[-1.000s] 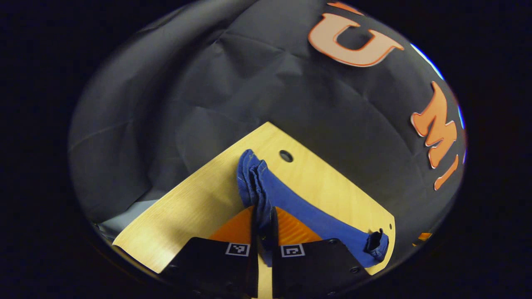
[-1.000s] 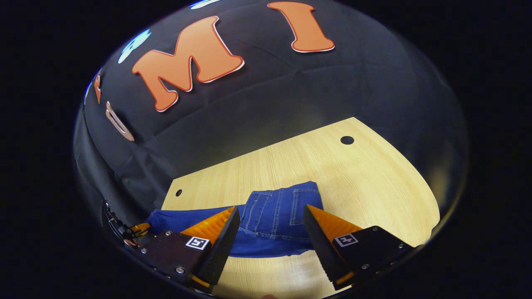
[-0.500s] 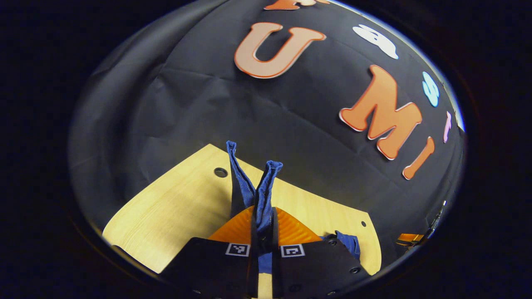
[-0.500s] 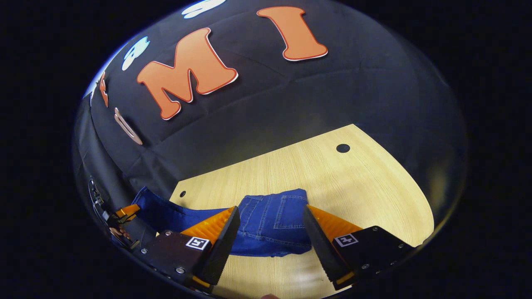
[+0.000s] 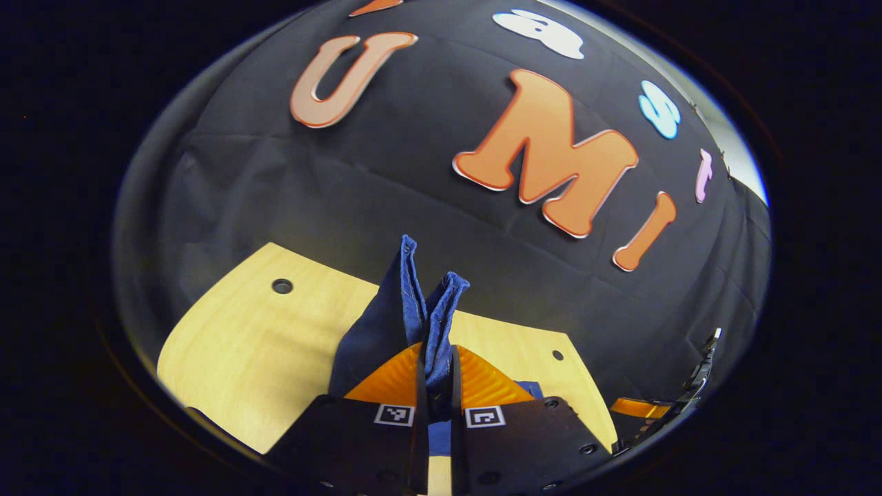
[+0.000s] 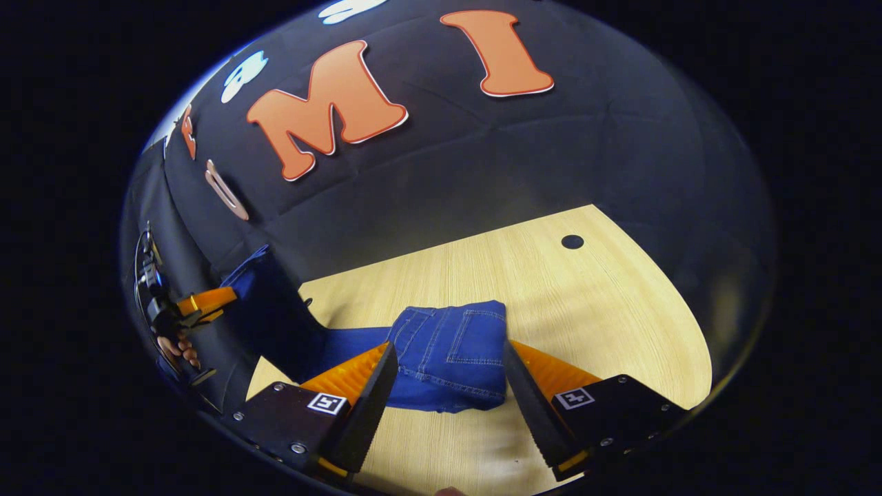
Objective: Grasp the waist and the cuffs of the jeans and fold them to make the two legs overlap; first hold the waist and fold one-third of the jeans toward the cuffs, then hold the cuffs and fold the remaining one-third in the same direction to finish folding.
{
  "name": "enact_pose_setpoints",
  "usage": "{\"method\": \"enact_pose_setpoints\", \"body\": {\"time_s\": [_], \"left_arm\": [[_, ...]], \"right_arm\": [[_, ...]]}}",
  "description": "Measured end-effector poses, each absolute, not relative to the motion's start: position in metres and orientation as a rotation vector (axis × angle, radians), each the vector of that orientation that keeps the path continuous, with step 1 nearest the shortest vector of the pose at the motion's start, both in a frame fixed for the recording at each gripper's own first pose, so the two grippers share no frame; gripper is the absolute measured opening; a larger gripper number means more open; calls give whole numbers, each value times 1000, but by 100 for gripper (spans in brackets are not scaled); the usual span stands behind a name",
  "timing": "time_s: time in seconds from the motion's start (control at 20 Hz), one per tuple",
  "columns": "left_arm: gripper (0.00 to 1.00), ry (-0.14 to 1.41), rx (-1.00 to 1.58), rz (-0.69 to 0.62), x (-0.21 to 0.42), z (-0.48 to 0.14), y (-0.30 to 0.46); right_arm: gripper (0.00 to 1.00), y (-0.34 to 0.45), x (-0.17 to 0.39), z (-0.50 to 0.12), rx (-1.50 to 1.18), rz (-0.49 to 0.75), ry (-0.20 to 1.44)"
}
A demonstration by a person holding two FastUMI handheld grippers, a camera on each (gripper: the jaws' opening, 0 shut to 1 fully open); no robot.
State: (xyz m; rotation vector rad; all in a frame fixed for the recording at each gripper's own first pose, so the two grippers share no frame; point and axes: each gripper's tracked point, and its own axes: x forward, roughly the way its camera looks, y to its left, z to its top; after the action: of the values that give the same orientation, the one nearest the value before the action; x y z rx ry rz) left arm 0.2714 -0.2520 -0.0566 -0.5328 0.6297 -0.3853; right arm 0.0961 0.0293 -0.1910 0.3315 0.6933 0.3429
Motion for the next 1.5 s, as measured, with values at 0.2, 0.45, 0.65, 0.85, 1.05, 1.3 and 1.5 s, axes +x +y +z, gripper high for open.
{"method": "enact_pose_setpoints", "body": {"time_s": [0.2,0.45,0.65,0.85,1.05,1.3,1.5], "left_arm": [[12,656,-464,-503,267,-42,-339],[12,726,-316,-618,242,-57,-436],[13,791,-169,-692,209,-107,-492],[32,899,-40,-851,128,-162,-529],[73,854,-79,-782,122,-154,-507],[93,670,-114,-556,164,-110,-413],[94,473,-89,-429,167,-65,-364]], "right_arm": [[94,29,91,-196,312,361,699],[94,14,87,-201,335,351,698],[94,-2,88,-209,358,331,707],[94,-9,90,-218,346,323,720],[94,-6,94,-213,336,322,692],[94,14,119,-171,259,299,540],[95,30,129,-122,160,287,368]]}}
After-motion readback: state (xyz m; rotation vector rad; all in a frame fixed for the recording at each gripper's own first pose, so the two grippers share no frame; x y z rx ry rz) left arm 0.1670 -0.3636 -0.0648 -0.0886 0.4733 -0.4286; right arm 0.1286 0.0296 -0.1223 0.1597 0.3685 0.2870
